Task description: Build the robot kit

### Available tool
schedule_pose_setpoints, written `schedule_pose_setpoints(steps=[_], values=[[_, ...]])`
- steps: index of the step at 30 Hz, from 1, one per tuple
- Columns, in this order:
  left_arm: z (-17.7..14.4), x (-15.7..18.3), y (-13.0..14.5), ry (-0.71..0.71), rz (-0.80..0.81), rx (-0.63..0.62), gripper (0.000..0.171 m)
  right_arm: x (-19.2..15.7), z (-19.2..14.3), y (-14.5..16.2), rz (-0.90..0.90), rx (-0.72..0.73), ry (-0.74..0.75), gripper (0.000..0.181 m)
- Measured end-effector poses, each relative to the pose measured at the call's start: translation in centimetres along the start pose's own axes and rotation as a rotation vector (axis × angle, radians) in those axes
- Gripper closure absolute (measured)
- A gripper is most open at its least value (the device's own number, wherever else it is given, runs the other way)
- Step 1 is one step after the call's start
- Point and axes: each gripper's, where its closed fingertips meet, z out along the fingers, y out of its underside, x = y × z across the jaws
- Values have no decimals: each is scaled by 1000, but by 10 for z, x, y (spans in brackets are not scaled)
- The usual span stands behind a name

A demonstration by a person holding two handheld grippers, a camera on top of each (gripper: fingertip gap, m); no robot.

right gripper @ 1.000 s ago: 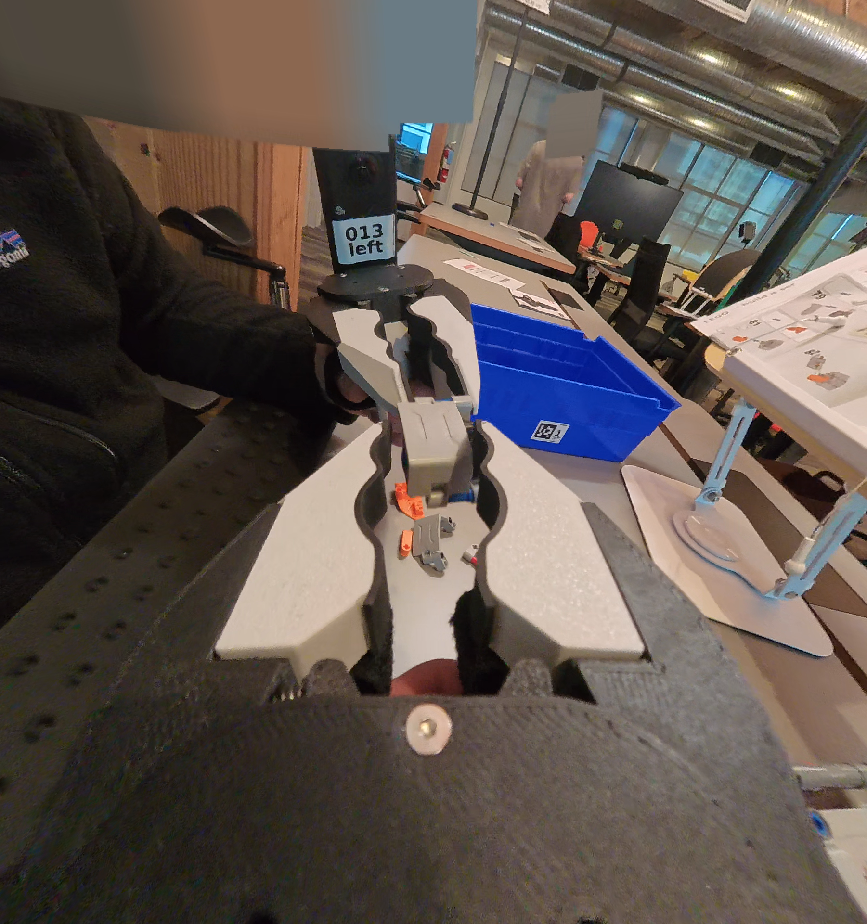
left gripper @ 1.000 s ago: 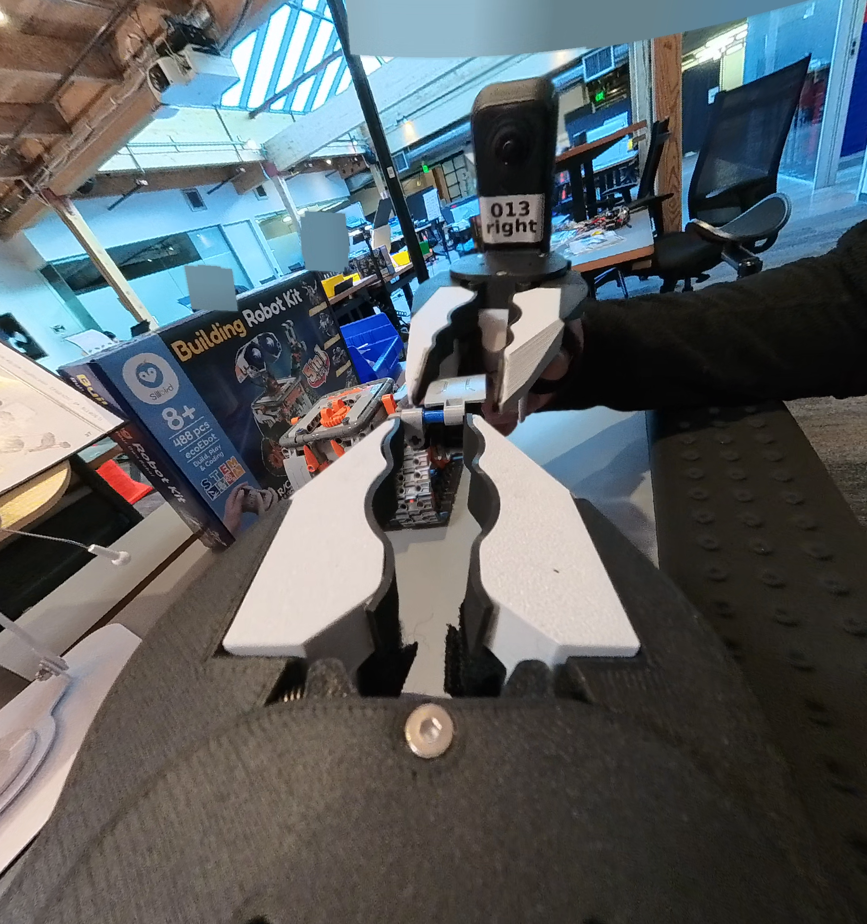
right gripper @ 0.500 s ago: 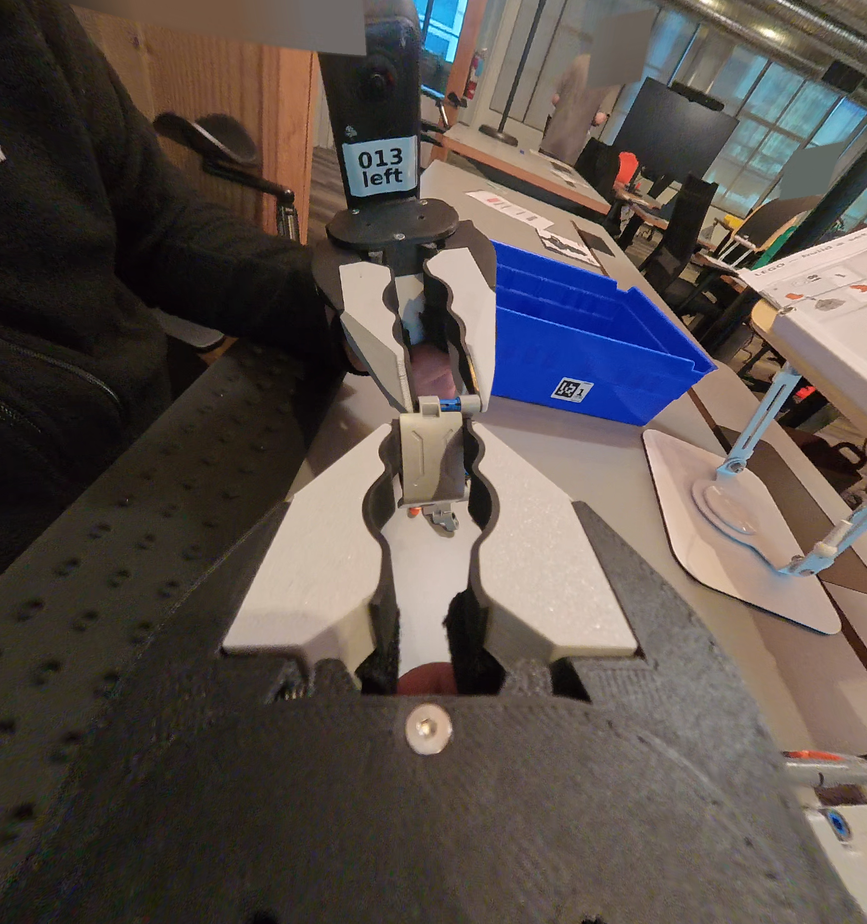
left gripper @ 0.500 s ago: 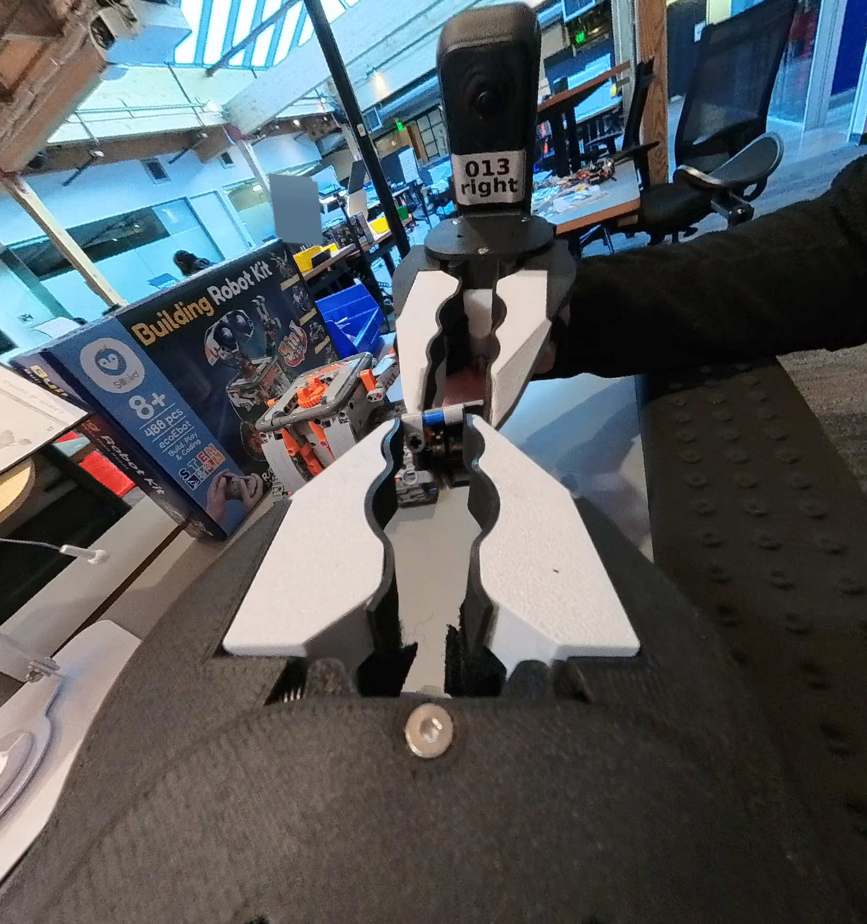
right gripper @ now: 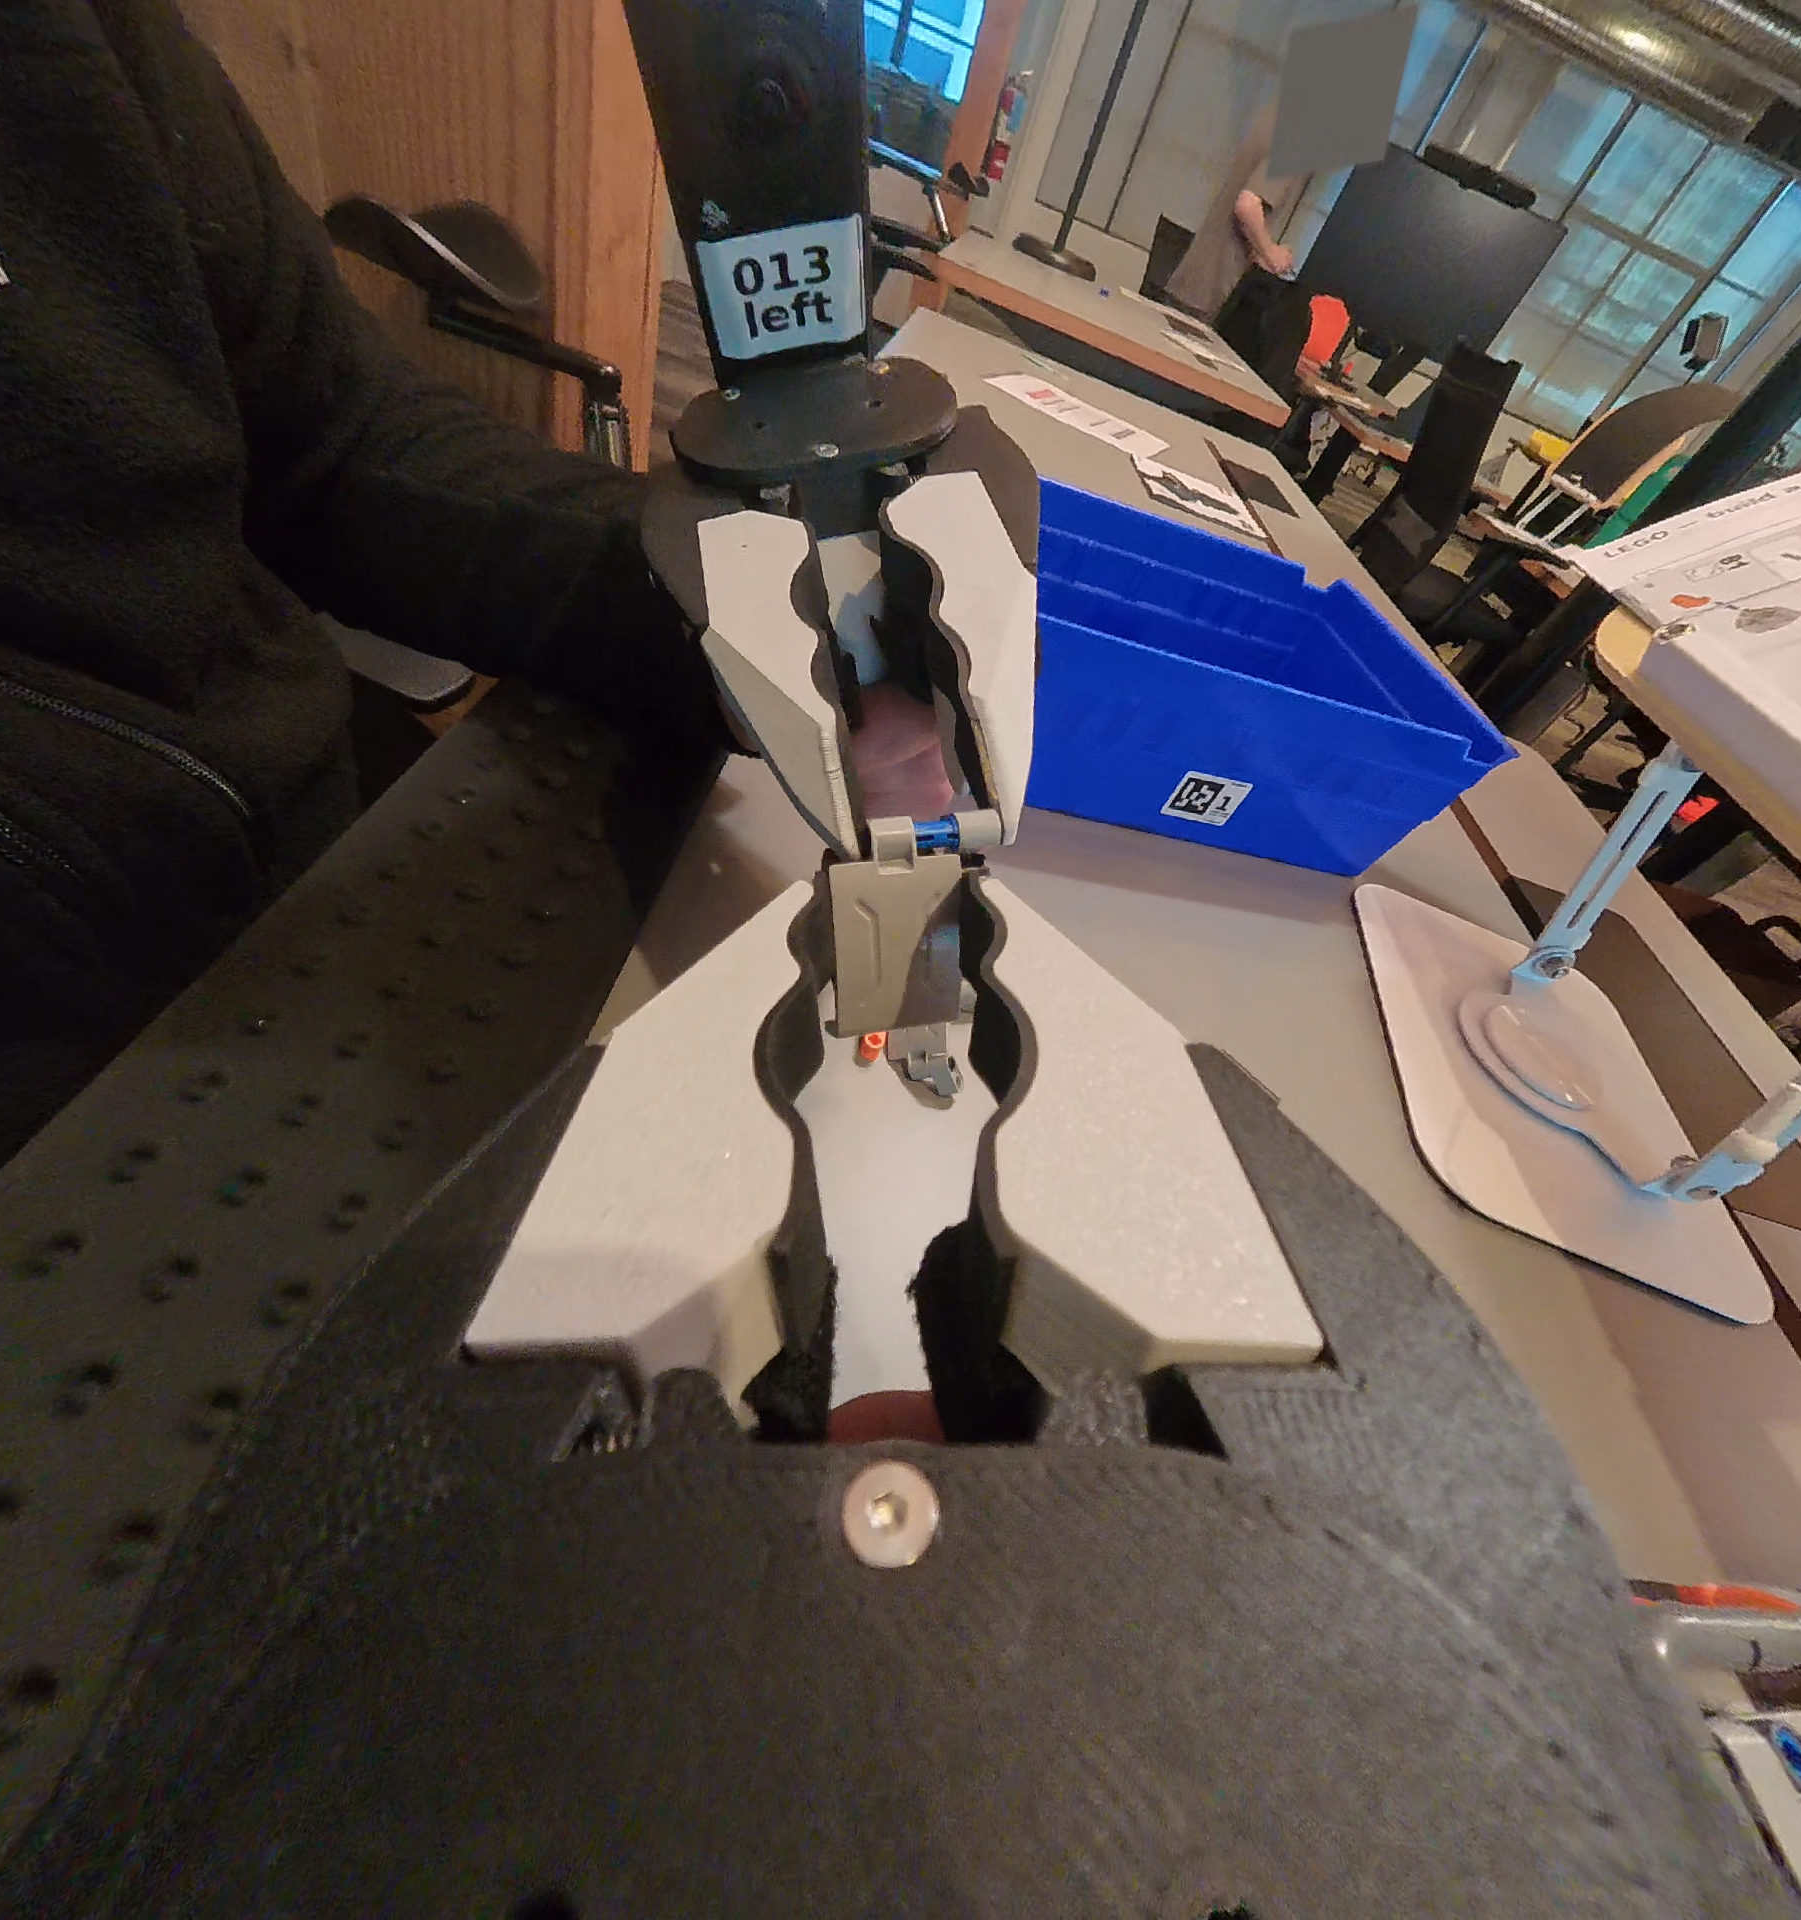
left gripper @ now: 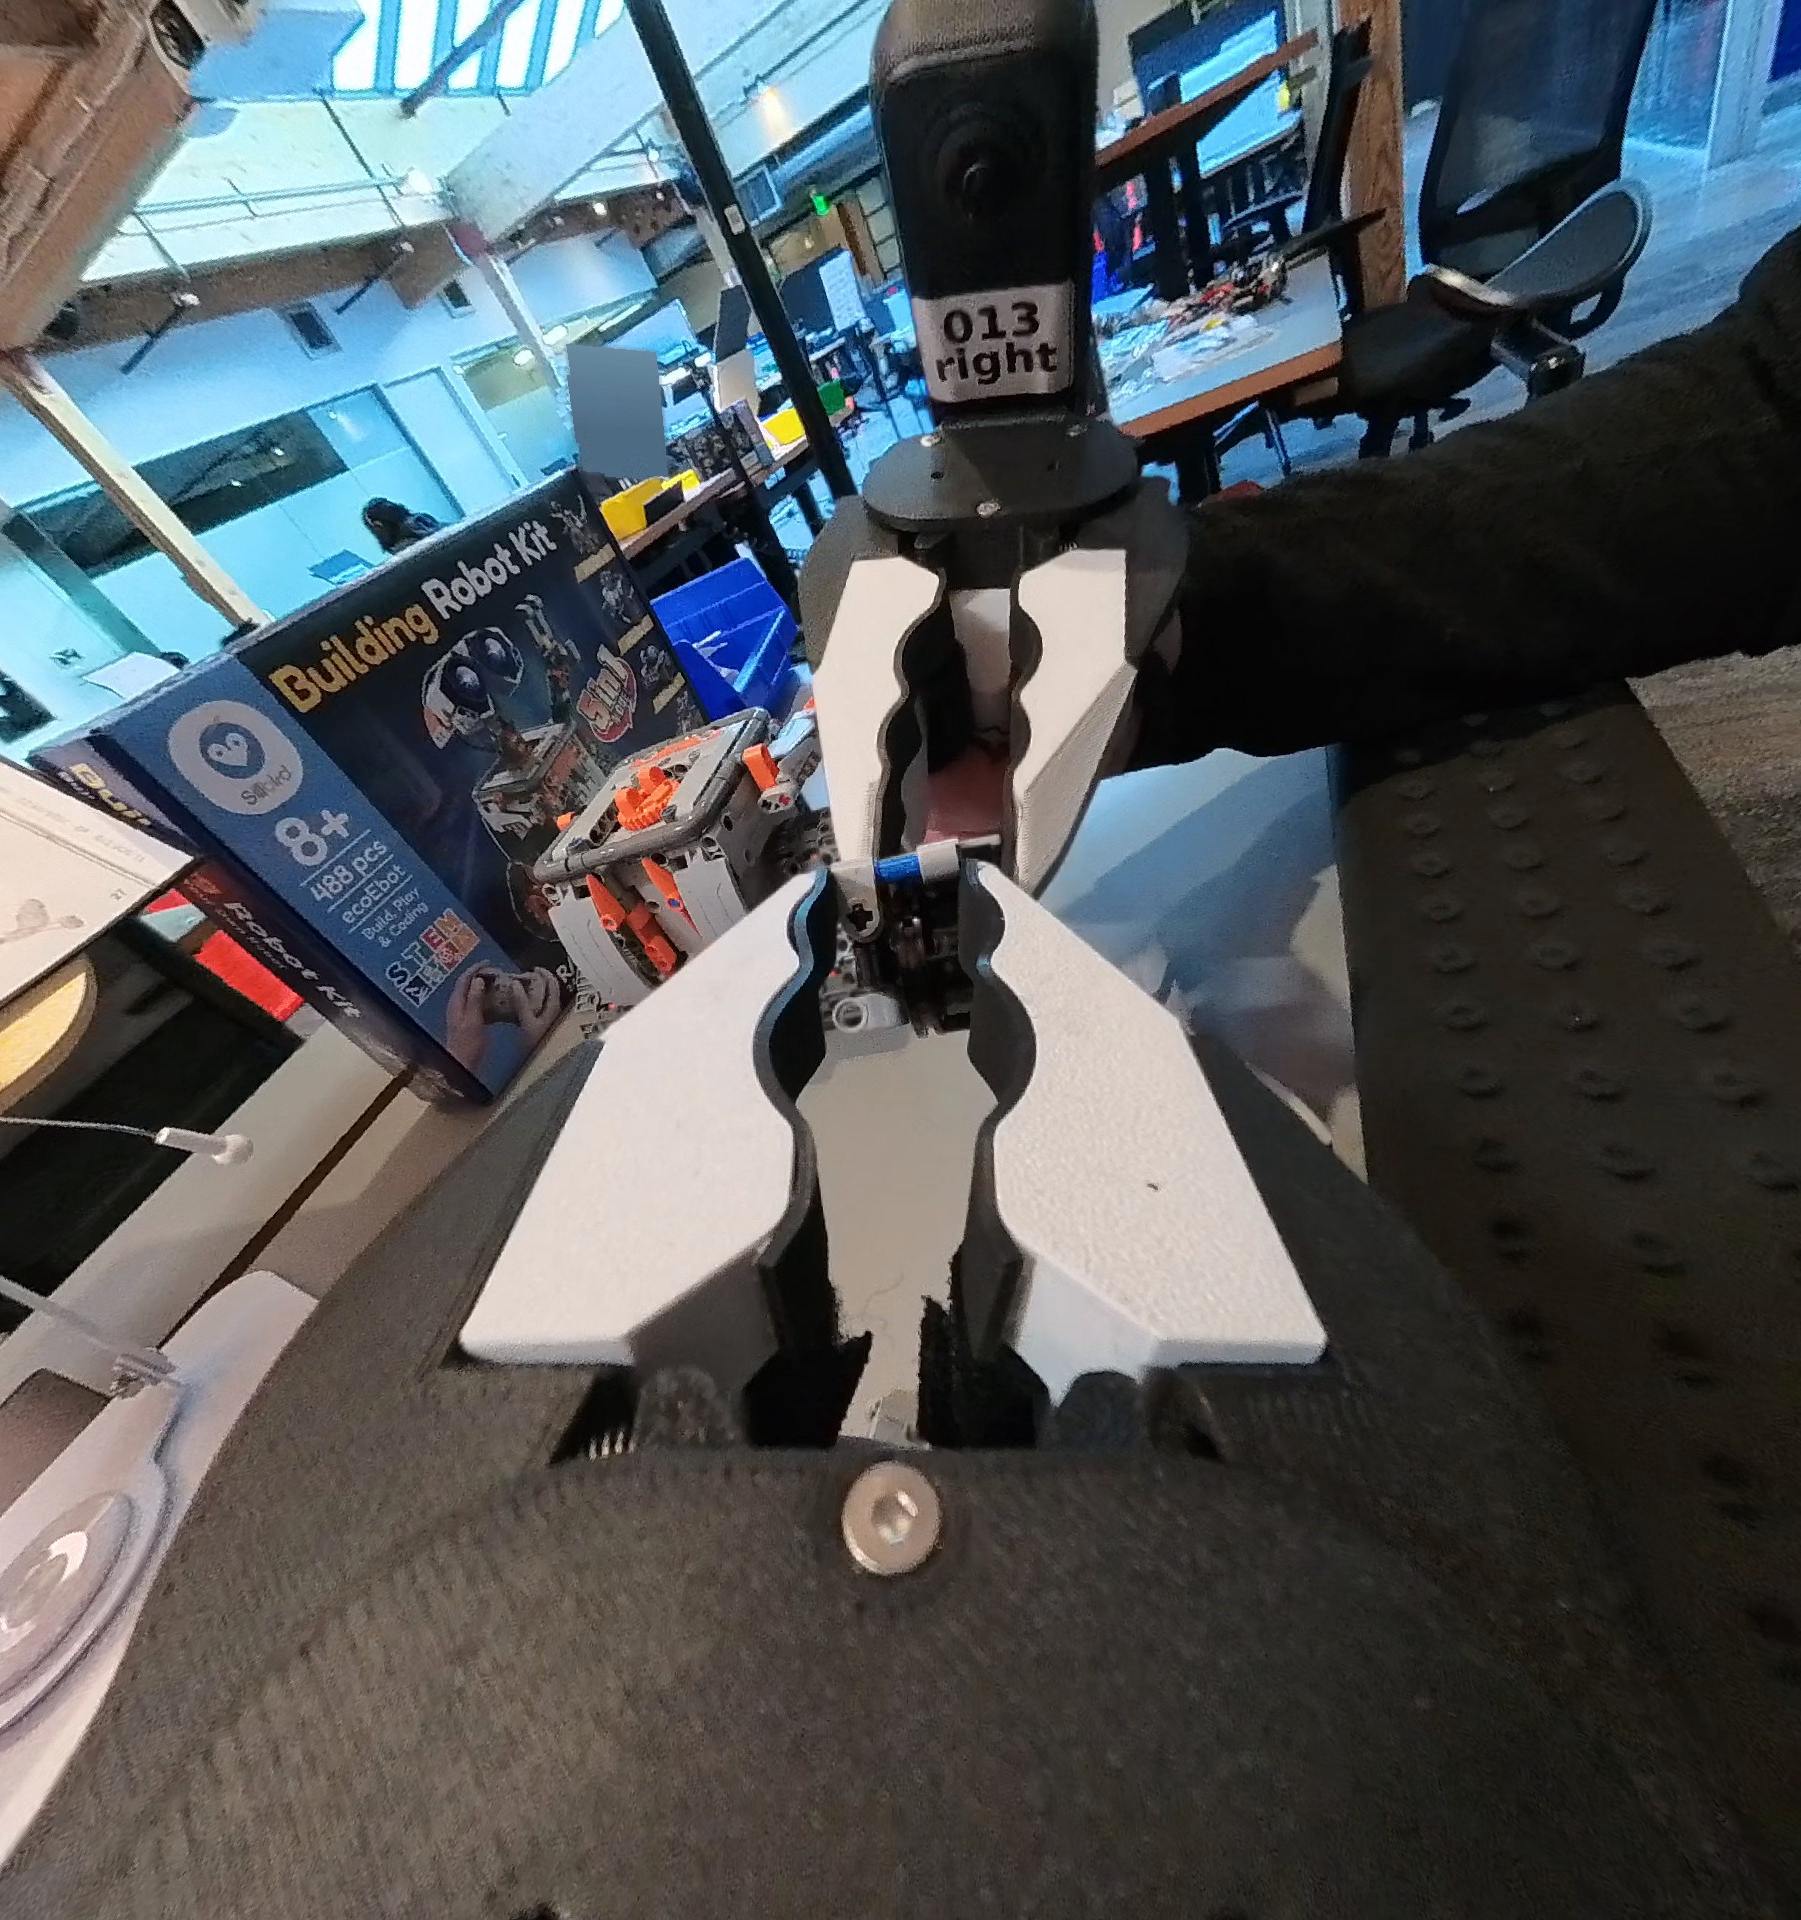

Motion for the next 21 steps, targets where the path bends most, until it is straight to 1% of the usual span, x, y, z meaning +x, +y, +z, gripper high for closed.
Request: schedule_pose_setpoints(steps=[7, 17, 21], values=[[-1, 1, 1, 7, -9, -1, 151, -1, 2, 1, 31, 15, -19, 160], [-1, 2, 3, 14, 13, -8, 151, -3, 1, 2, 26, 5, -26, 160], [0, 4, 3, 32, -14, -6, 150, -4, 0, 2, 31, 9, -41, 160]])
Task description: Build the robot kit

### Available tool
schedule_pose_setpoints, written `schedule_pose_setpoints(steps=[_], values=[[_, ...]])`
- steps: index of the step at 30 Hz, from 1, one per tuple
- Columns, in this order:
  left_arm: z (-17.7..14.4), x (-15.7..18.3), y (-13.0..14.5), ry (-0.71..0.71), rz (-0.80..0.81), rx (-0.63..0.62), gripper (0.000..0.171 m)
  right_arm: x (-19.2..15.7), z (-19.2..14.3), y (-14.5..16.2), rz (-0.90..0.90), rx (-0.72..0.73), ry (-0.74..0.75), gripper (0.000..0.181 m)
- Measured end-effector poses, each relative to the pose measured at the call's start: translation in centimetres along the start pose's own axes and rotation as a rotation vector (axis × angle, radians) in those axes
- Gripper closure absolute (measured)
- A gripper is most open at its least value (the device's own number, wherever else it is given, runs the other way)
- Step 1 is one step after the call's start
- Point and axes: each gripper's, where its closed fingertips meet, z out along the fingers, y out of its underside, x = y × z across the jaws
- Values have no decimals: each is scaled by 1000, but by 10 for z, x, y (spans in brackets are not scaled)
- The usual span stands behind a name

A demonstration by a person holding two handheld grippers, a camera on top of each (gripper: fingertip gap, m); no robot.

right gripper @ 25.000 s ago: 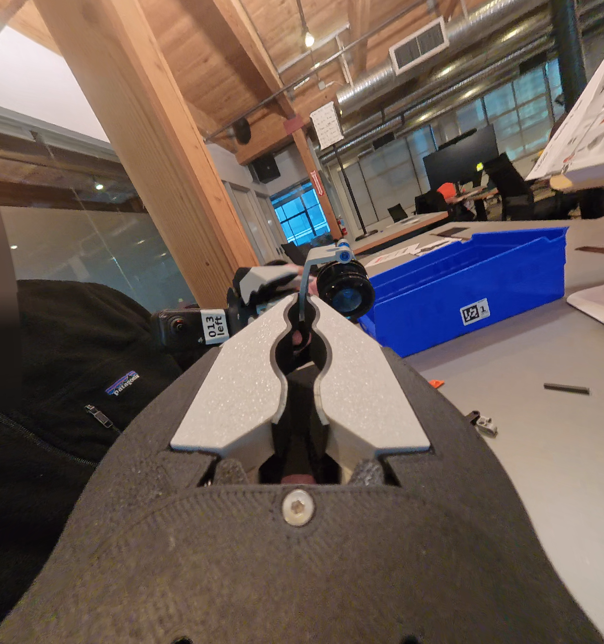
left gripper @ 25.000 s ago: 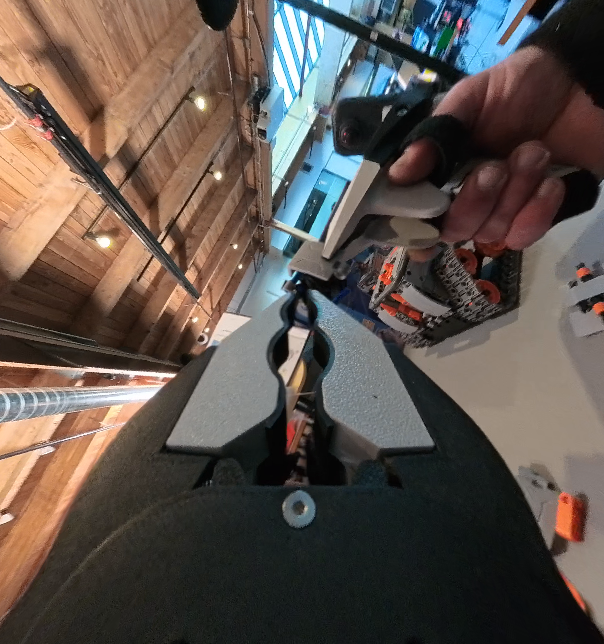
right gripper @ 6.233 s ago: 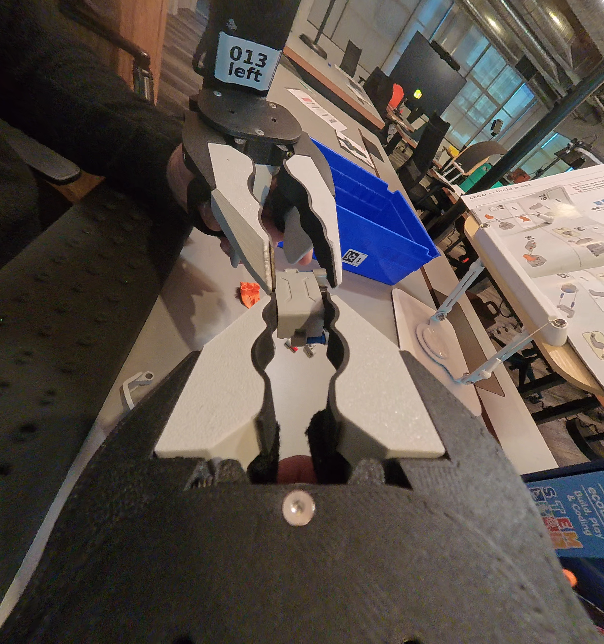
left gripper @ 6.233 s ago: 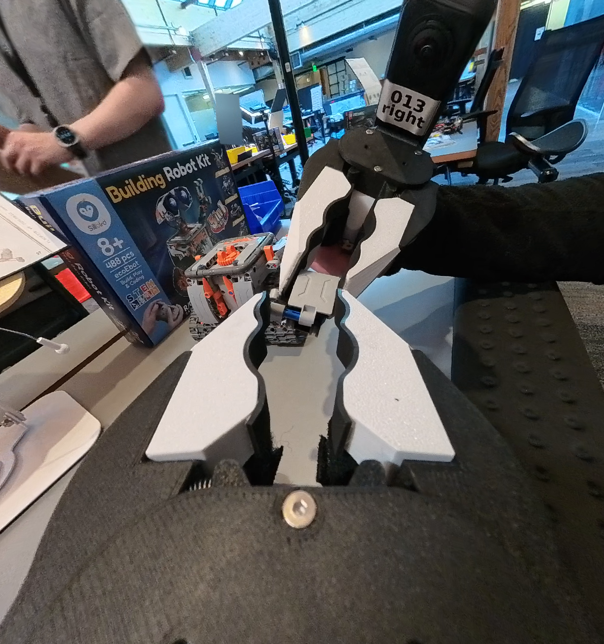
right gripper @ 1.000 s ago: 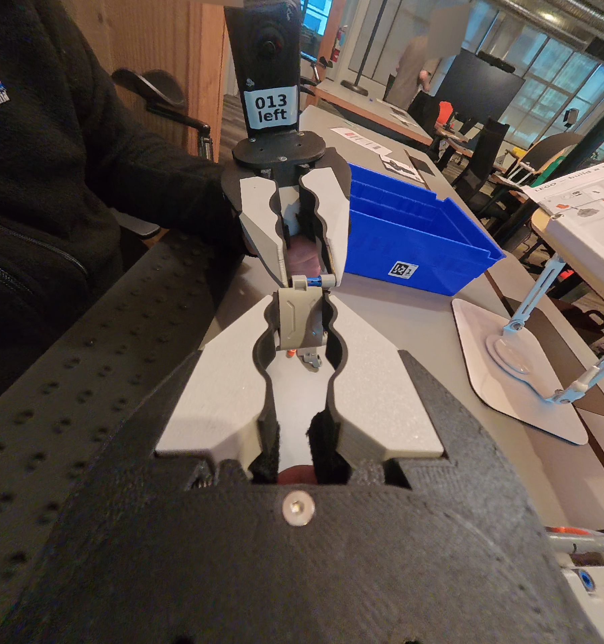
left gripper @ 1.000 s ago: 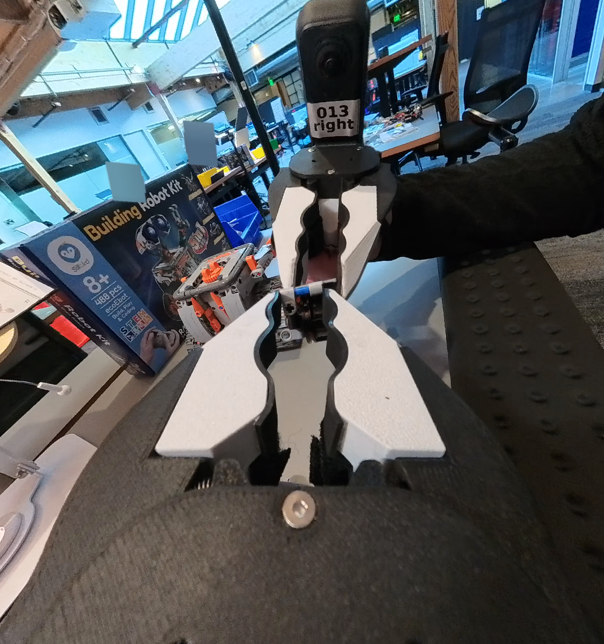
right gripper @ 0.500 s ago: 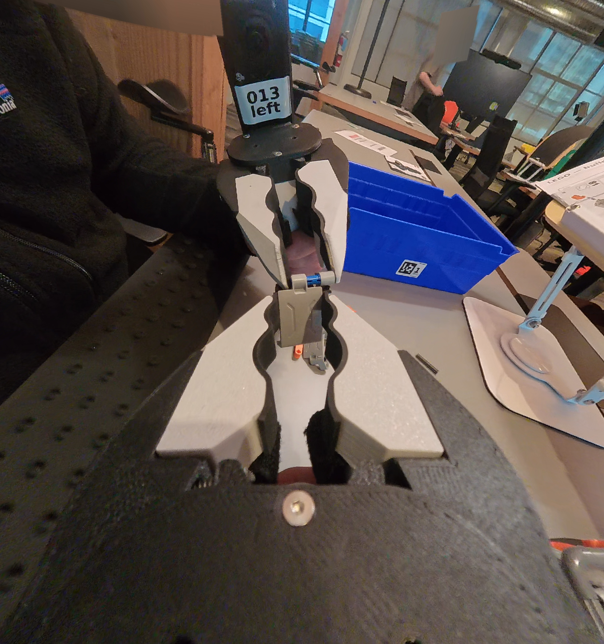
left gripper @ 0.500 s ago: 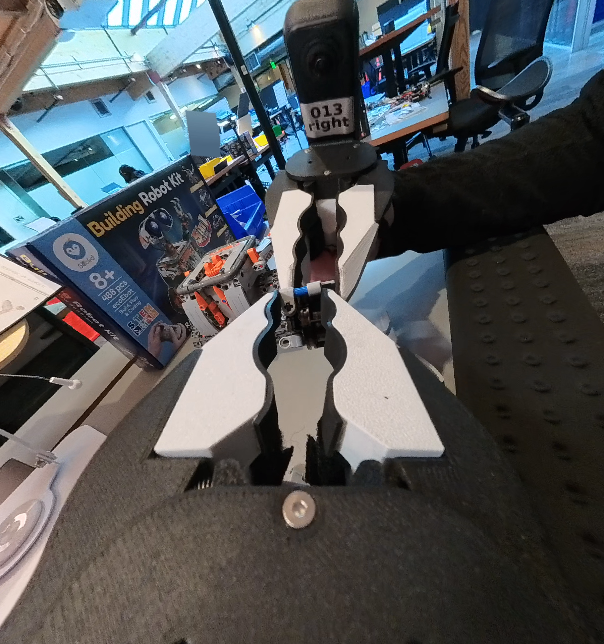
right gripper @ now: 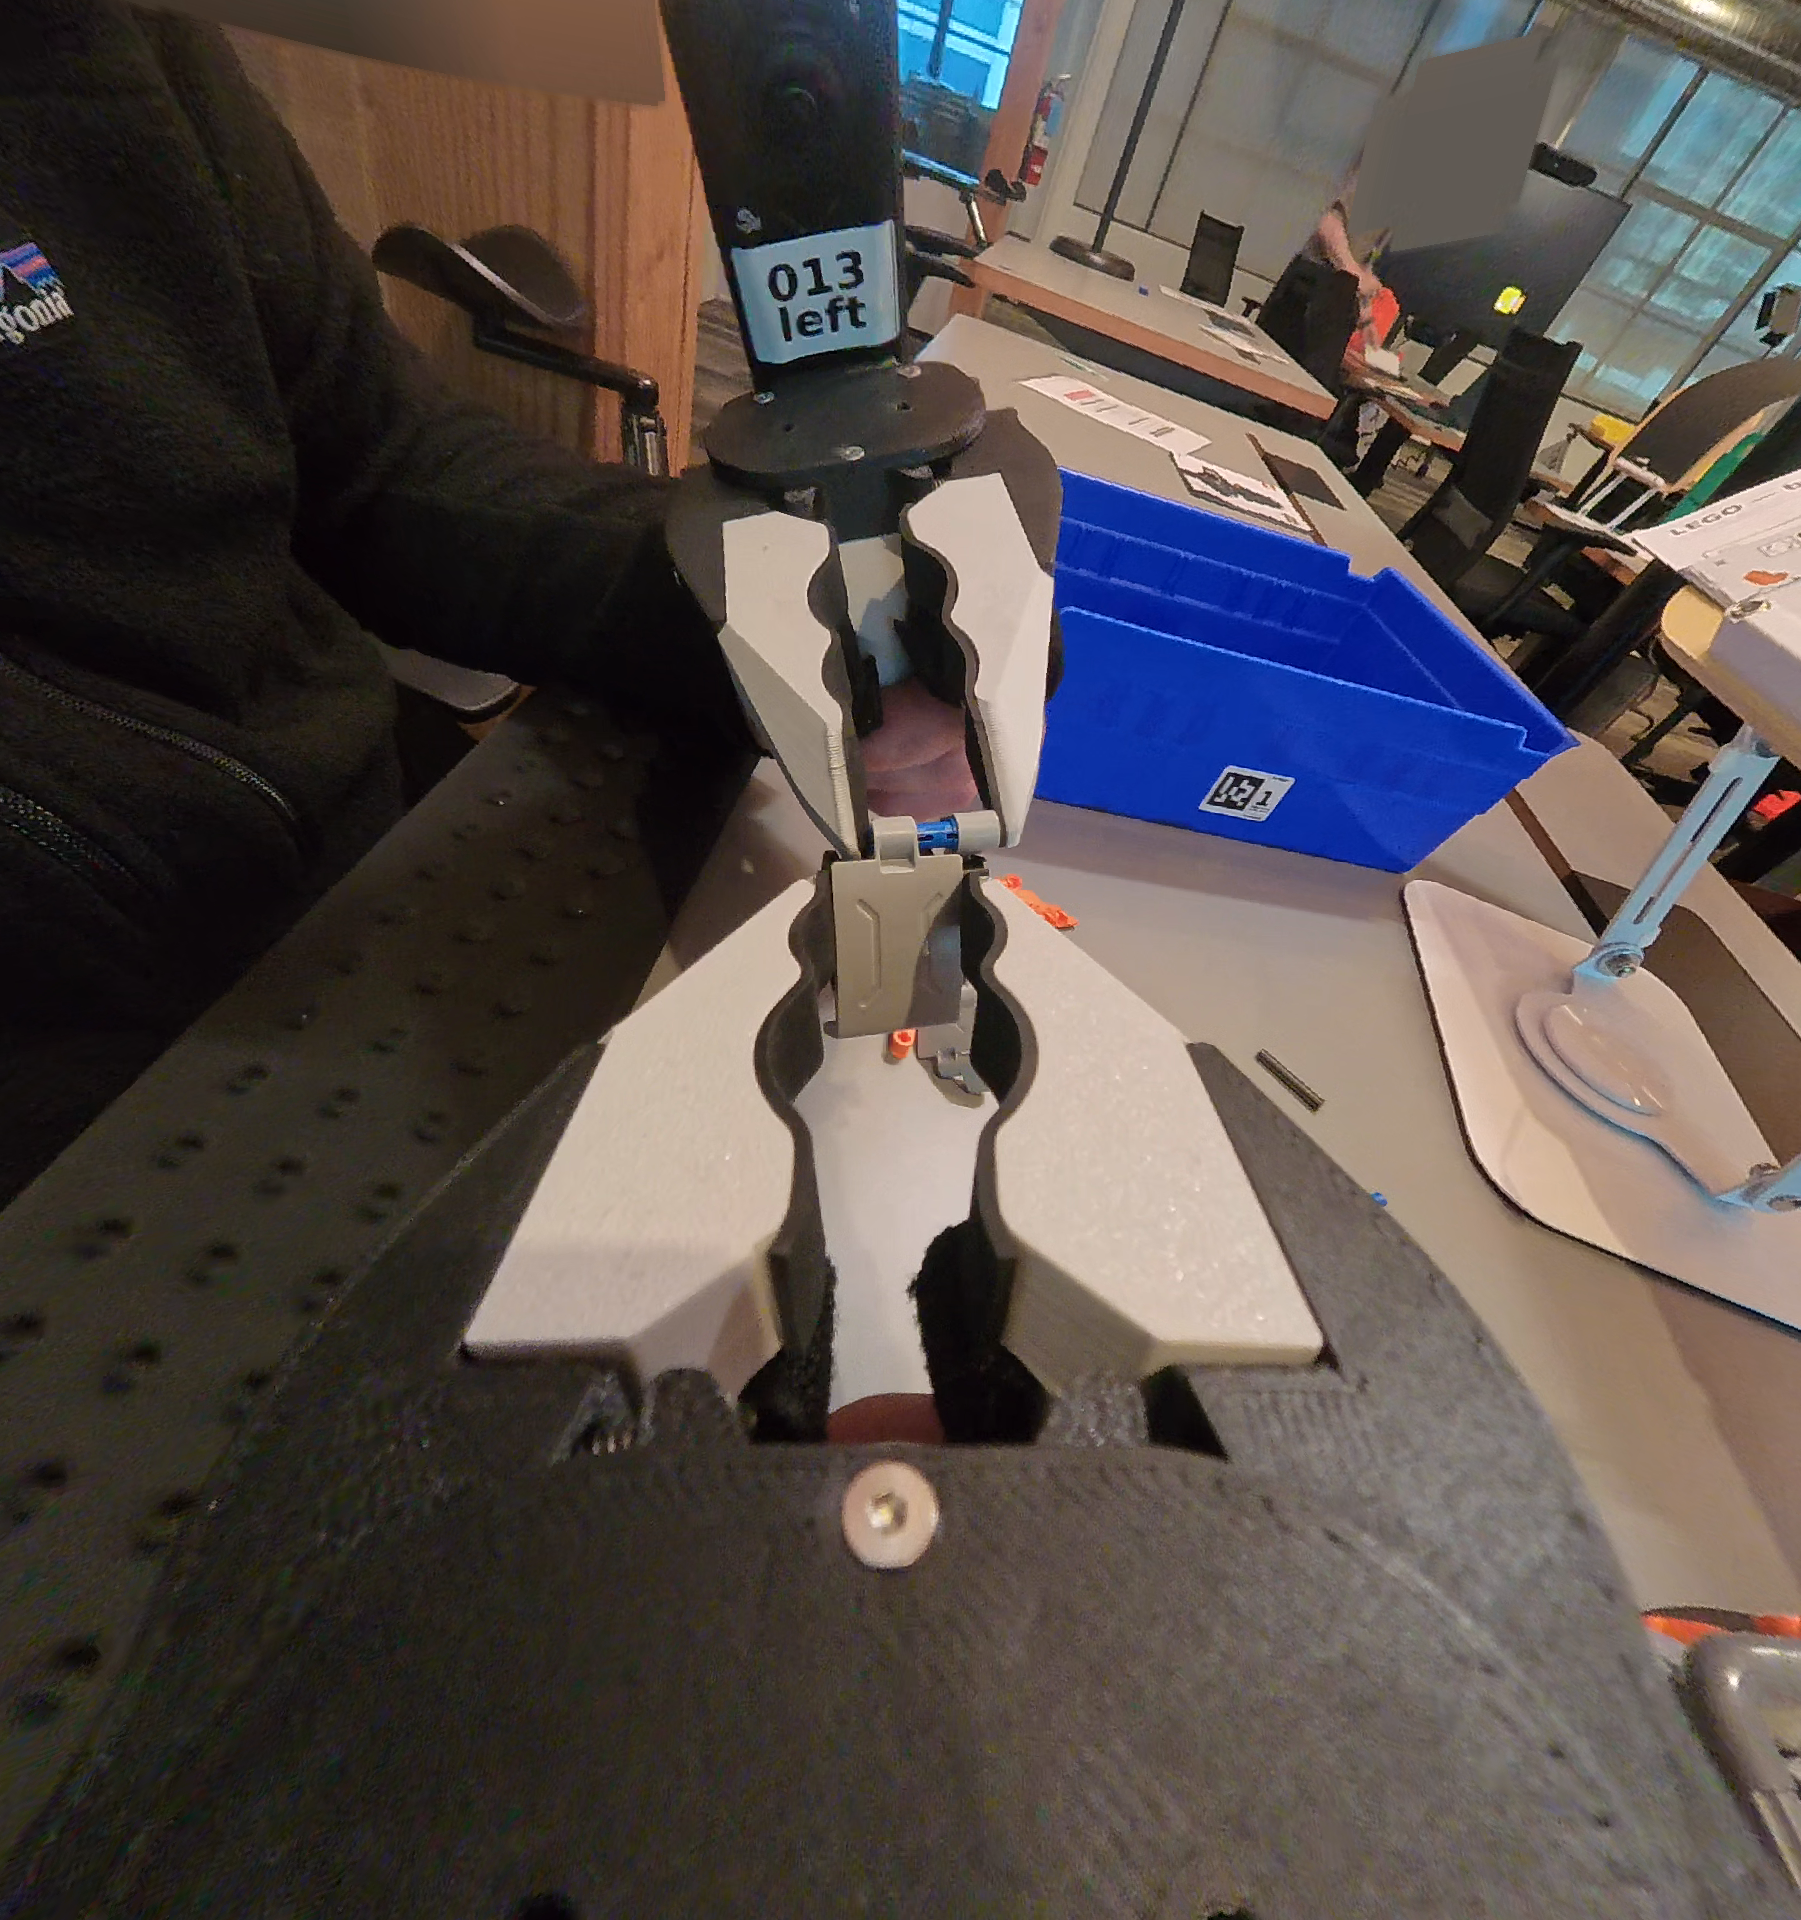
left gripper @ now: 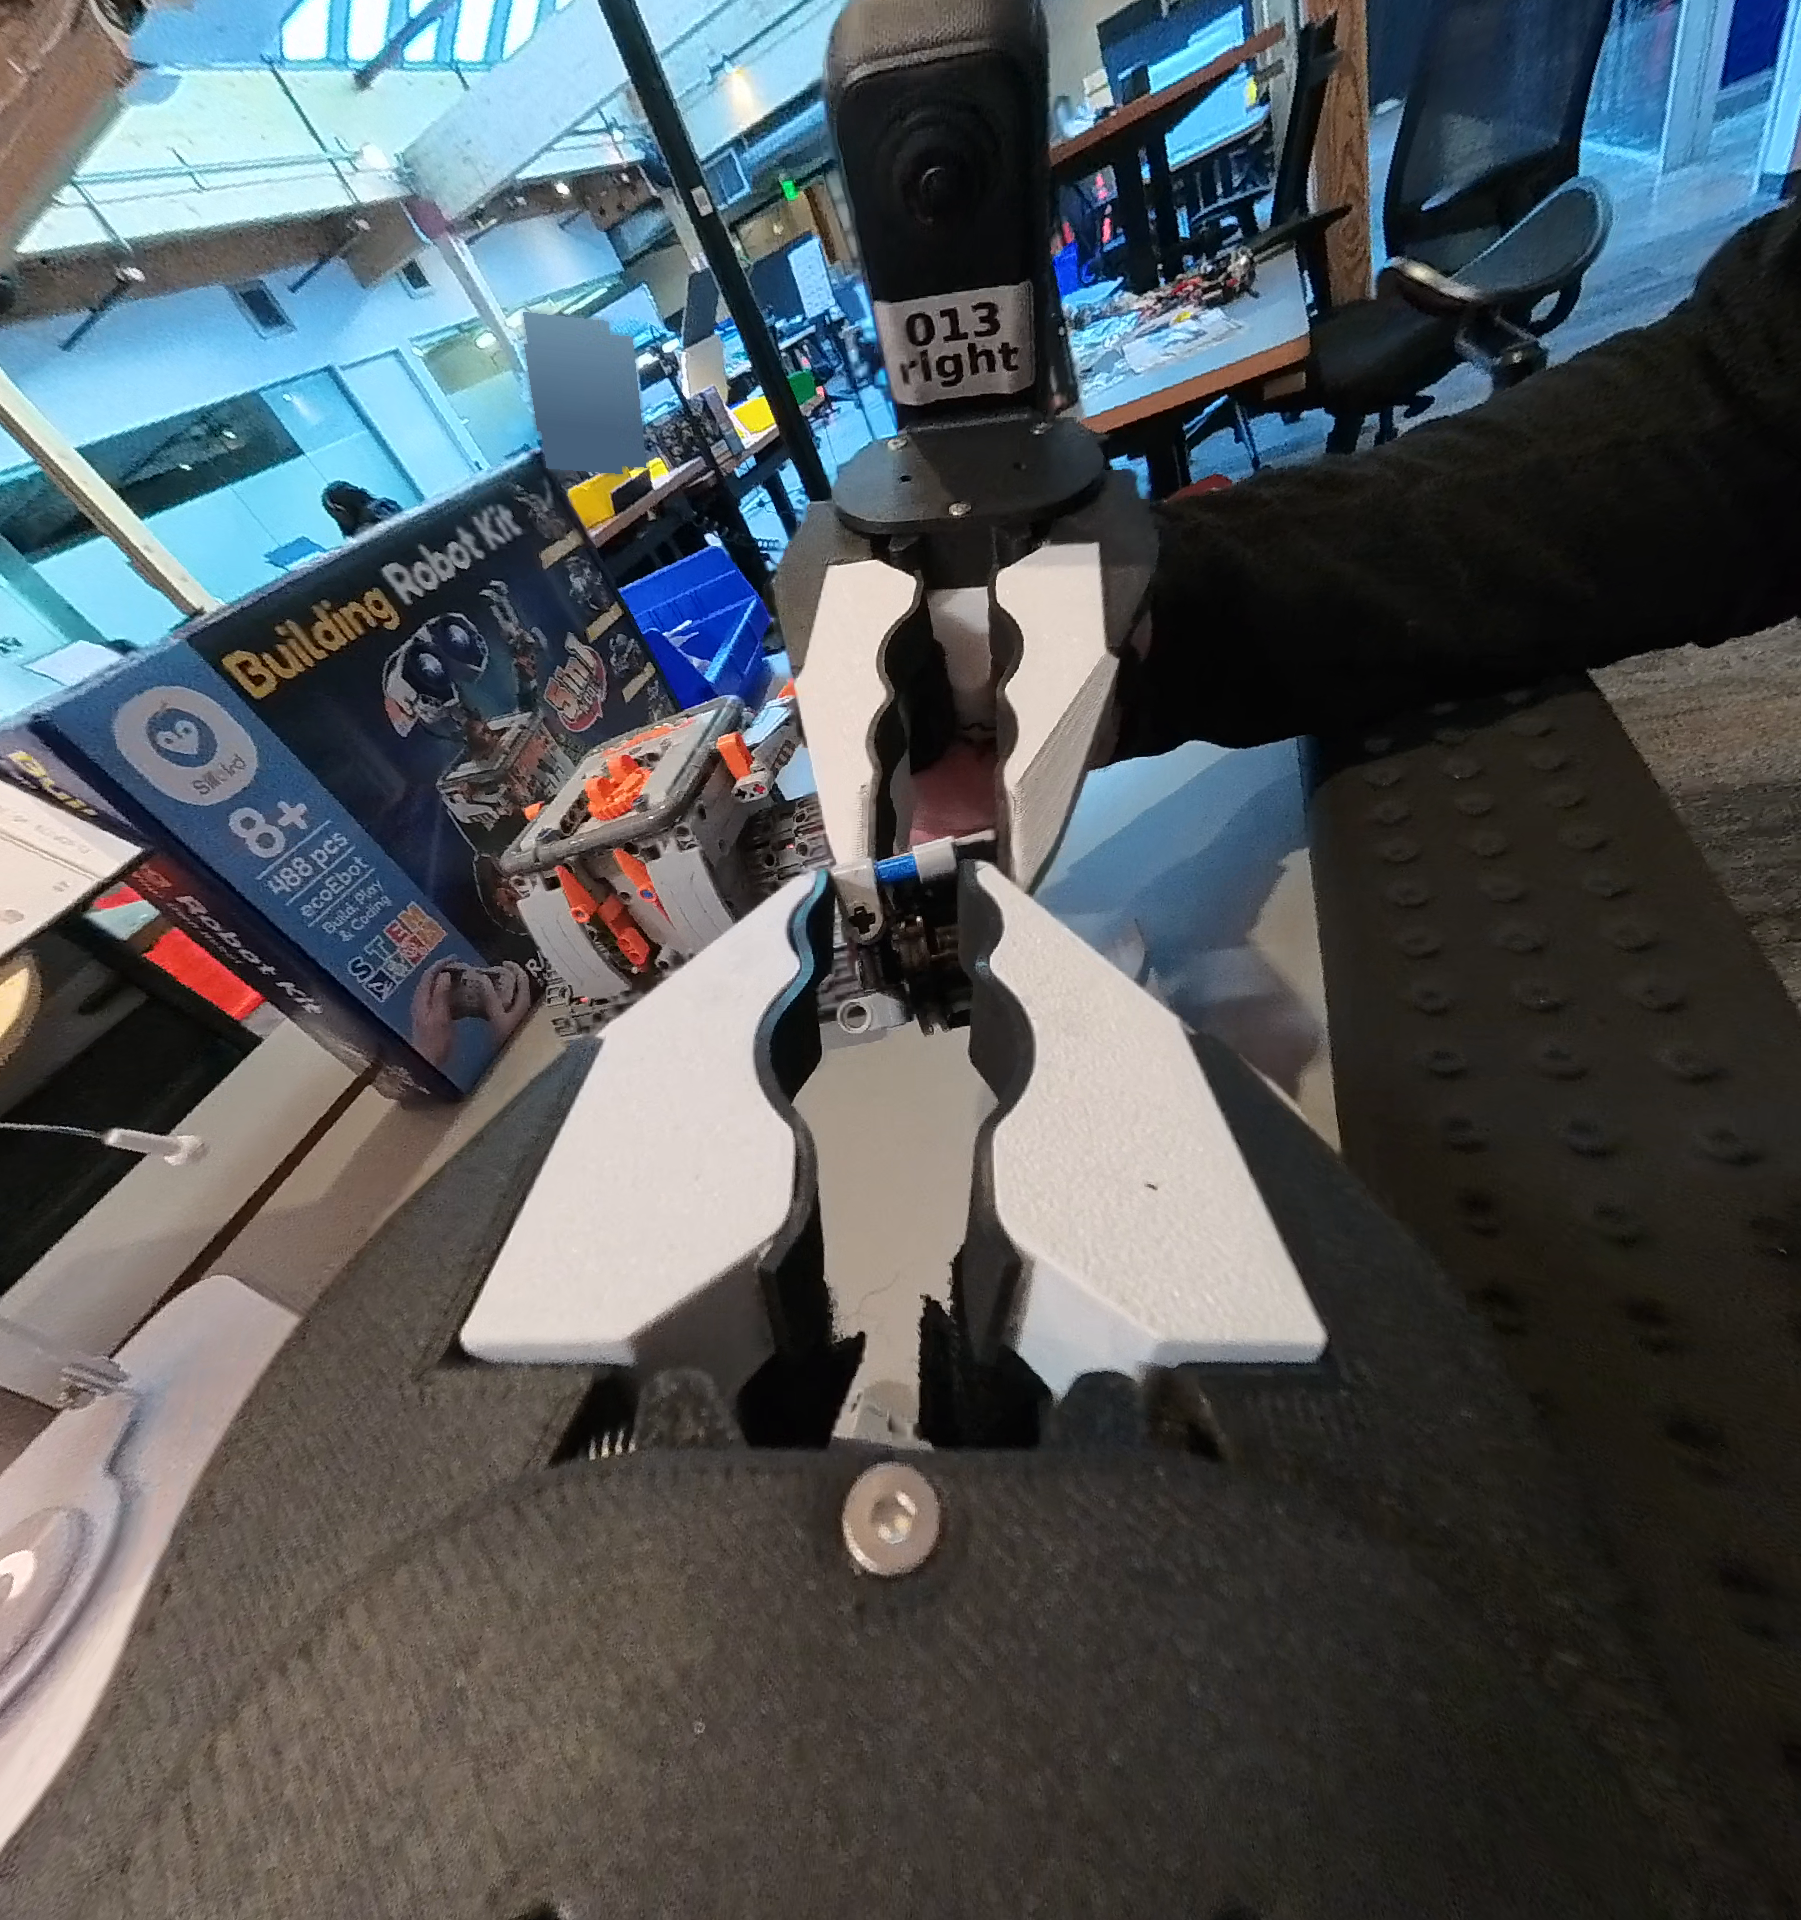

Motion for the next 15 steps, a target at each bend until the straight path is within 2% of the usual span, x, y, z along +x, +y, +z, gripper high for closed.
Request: schedule_pose_setpoints(steps=[15], values=[[0, 4, 2, 25, -9, -4, 151, -3, 0, 2, 10, 5, -30, 160]])
